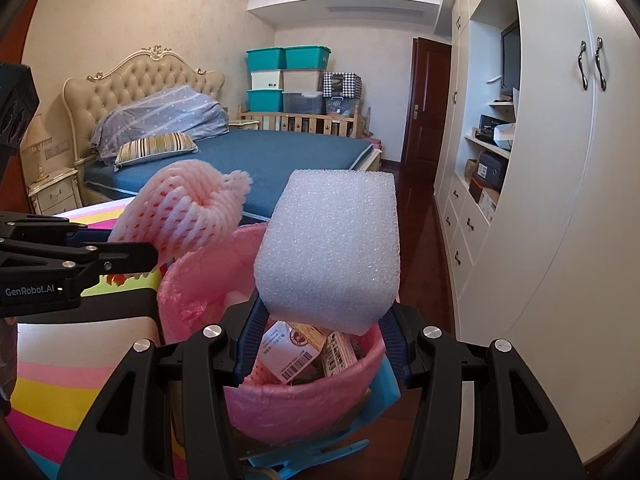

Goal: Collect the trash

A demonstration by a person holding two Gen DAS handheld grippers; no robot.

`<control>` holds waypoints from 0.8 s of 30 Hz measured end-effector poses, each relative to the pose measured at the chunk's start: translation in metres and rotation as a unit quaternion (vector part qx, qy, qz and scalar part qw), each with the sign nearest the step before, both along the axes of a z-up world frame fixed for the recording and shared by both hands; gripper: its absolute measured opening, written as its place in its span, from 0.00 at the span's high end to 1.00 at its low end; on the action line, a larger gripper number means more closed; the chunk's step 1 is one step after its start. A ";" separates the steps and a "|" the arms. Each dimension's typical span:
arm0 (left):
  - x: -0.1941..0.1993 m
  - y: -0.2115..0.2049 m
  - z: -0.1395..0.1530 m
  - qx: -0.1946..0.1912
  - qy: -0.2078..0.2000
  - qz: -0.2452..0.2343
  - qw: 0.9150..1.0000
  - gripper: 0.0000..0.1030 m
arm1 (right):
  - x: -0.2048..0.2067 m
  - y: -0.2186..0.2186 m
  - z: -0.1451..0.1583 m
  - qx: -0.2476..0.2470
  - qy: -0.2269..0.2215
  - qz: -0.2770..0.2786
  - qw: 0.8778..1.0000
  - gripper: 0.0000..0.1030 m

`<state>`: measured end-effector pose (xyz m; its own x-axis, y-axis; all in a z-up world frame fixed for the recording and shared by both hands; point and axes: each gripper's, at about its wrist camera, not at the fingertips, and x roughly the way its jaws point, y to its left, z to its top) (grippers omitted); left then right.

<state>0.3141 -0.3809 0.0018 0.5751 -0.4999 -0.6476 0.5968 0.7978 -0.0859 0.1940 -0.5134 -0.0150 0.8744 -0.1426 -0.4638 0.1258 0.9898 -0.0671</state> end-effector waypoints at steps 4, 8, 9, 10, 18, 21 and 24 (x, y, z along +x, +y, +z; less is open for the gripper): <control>0.016 -0.001 0.000 -0.025 -0.010 0.017 0.999 0.46 | 0.017 -0.003 -0.004 -0.010 -0.018 0.033 0.999 0.27; 0.019 0.016 0.005 -0.047 -0.021 0.040 0.998 0.24 | 0.007 -0.011 -0.002 -0.019 -0.036 0.016 0.999 0.21; 0.015 0.023 0.008 -0.047 -0.027 0.046 0.997 0.22 | -0.002 -0.012 0.002 -0.014 -0.048 0.014 0.999 0.21; 0.011 0.029 0.010 -0.044 -0.038 0.054 0.997 0.18 | -0.013 -0.013 0.005 -0.013 -0.057 0.008 0.998 0.21; -0.067 0.084 0.040 -0.051 -0.163 0.085 0.982 0.05 | -0.096 0.003 0.028 0.008 -0.080 -0.013 0.997 0.18; -0.103 0.099 0.050 -0.054 -0.191 0.084 0.976 0.05 | -0.122 0.013 0.040 0.010 -0.082 -0.022 0.996 0.18; -0.136 0.113 0.055 -0.049 -0.198 0.094 0.974 0.05 | -0.147 0.028 0.050 0.019 -0.087 -0.023 0.996 0.18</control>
